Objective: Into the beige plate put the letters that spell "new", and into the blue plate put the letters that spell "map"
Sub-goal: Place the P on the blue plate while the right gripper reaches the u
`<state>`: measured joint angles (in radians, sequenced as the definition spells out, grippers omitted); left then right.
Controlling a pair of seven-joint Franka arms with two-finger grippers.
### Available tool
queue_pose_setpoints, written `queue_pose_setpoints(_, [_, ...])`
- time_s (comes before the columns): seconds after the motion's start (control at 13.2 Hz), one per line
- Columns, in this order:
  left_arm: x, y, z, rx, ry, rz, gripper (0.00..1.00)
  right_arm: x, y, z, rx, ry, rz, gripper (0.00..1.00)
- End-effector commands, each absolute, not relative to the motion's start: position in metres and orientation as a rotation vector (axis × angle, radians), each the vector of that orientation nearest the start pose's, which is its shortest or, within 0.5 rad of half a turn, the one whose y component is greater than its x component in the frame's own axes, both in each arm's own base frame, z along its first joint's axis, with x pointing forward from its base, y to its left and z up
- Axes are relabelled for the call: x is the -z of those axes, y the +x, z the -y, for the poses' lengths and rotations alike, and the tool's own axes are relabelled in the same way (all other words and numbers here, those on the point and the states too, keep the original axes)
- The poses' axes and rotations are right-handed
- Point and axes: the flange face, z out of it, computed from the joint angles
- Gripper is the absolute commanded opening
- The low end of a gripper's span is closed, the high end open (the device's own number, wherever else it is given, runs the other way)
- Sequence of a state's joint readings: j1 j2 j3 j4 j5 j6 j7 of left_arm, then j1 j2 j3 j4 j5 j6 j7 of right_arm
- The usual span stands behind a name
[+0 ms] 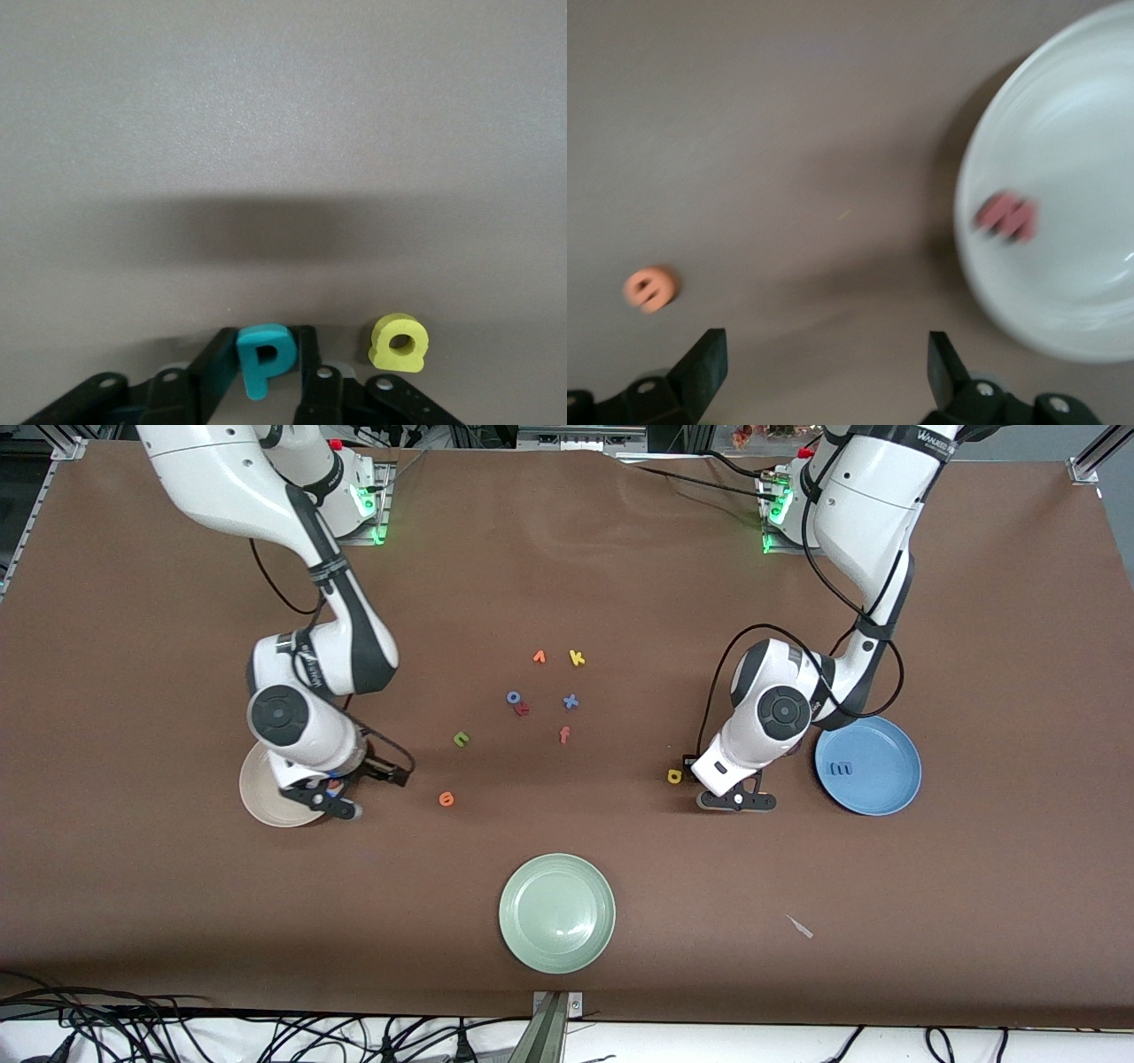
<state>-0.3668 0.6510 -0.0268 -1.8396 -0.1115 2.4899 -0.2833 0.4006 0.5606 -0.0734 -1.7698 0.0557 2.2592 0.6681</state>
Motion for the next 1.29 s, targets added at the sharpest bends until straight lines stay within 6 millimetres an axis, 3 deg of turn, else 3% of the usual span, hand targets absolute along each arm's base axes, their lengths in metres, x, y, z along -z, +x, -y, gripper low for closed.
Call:
queue_pose_setpoints(0.0, [-0.166,0.597,0.248,-0.044,-3.217,-0.043,0.22,-0.243,0.608,-0.240,-0.118,-3.060,-0.723,1.00])
queue_pose_setpoints(0.15, [-0.185,0.606,0.228,-0.007,-3.211,-0.021,0.22,-0.239,0.595,-0.257,-0.147,-3.041,-0.784,1.00])
queue_pose_setpoints(0.23, [-0.198,0.616,0.201,0.017,-3.206,0.004,0.22,-0.238,0.589,-0.265,-0.139,-3.027,-0.804,1.00])
queue_pose_setpoints(0.38, [-0.222,0.623,0.149,-0.016,-3.216,-0.108,0.22,-0.228,0.577,-0.280,-0.094,-2.974,-0.906,1.00])
queue_pose_setpoints(0.45, [-0.231,0.629,0.109,-0.029,-3.238,-0.161,0.23,-0.221,0.569,-0.282,-0.084,-2.959,-0.947,1.00])
queue_pose_setpoints(0.61, [-0.240,0.630,0.044,-0.038,-3.262,-0.313,0.23,-0.218,0.558,-0.286,-0.073,-2.921,-1.042,1.00])
queue_pose_setpoints(0.68, [-0.239,0.626,0.025,-0.053,-3.254,-0.405,0.23,-0.216,0.553,-0.288,-0.066,-2.903,-1.071,1.00])
queue_pose_setpoints(0.91, [-0.232,0.610,-0.017,-0.118,-3.255,-0.444,0.26,-0.203,0.535,-0.299,-0.053,-2.870,-1.107,1.00])
queue_pose_setpoints(1.13, [-0.209,0.580,-0.022,-0.233,-3.263,-0.399,0.40,-0.190,0.525,-0.295,-0.024,-2.846,-1.121,0.99])
queue_pose_setpoints(1.21, [-0.212,0.579,-0.022,-0.228,-3.261,-0.399,0.57,-0.188,0.523,-0.295,-0.023,-2.846,-1.119,0.99])
